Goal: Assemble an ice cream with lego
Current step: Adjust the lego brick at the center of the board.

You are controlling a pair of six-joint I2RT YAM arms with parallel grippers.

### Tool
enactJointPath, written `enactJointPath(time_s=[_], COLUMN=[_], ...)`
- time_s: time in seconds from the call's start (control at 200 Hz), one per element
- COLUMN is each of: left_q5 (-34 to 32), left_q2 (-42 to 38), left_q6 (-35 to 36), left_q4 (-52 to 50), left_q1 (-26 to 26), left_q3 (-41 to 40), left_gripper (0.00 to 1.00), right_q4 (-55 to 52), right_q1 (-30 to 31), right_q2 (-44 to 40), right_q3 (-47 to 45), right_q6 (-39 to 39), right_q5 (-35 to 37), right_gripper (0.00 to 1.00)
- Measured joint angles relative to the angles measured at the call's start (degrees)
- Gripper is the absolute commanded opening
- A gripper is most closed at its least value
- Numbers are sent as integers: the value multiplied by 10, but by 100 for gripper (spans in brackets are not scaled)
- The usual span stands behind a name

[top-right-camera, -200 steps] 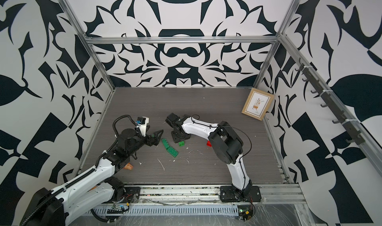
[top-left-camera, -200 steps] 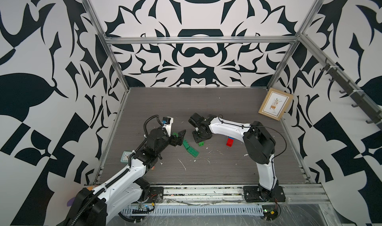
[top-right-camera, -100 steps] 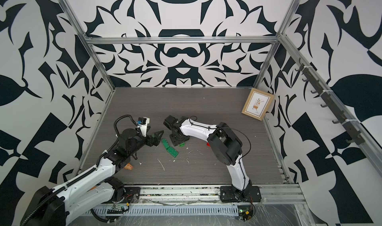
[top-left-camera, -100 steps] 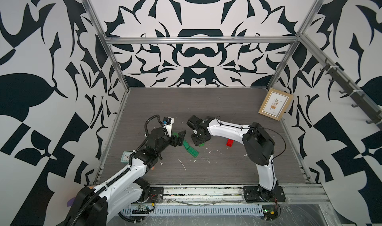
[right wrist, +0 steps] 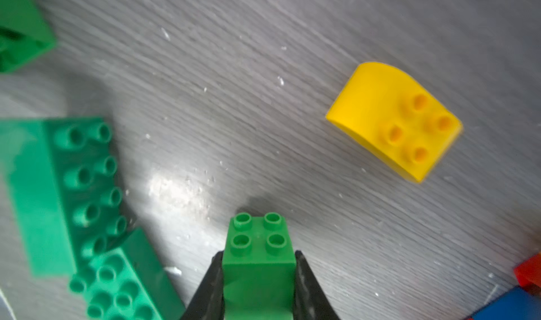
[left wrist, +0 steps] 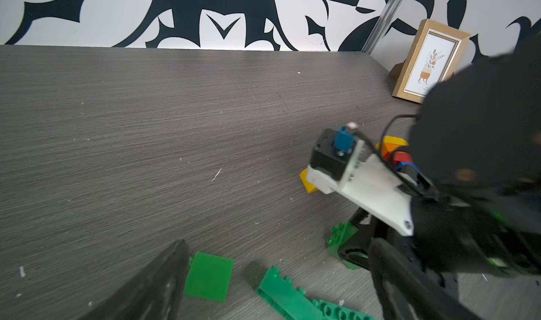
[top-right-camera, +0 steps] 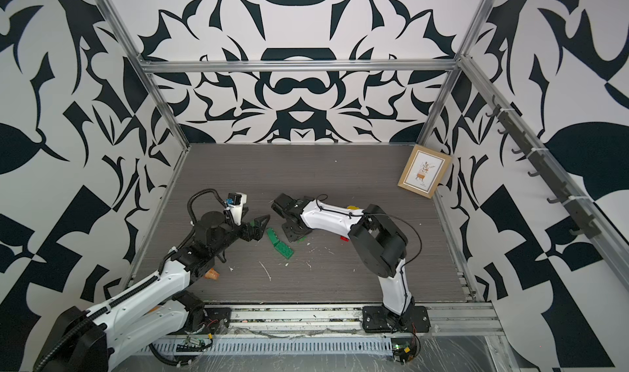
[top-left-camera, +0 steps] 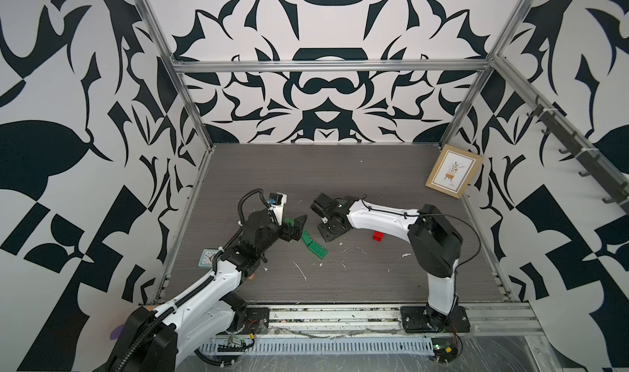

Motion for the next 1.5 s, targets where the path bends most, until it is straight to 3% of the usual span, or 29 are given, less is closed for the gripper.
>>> enactJointPath(time_s=[0.145,0.23,0.46,0.7,0.84,1.15,1.385,1.5], left_q5=[8,13,21,27,30,30,30,30], left_q2=[-1,-8,-17,23,35,36,36,36], left_q6=[0,1,10,14,15,17,18,18], left_q4=[0,0,30,40,47,52,52,51], left_q1=[0,0,0,0,0,0,0,0], left_q3=[0,0,-6,-6,-6,-6,-6,-6], left_gripper=[99,99,99,99,99,99,99,99], right_q4=[197,321,628,824,895,1024,1034,1034], right_q1=[2,2,2,2,2,2,2,2], right_q2=[-189,-239,-160,-101,-74,-30,-22,-22], right_q3=[-221,-309,-430,-475,-495,-537,-567,-569], right_q6=[-19,-39,-73,-96,-102,-121,-124,-127], right_q5=[13,12,-16,-28,-26,-13,-4,0], right_gripper=[12,12,14,14,16,39,56,58])
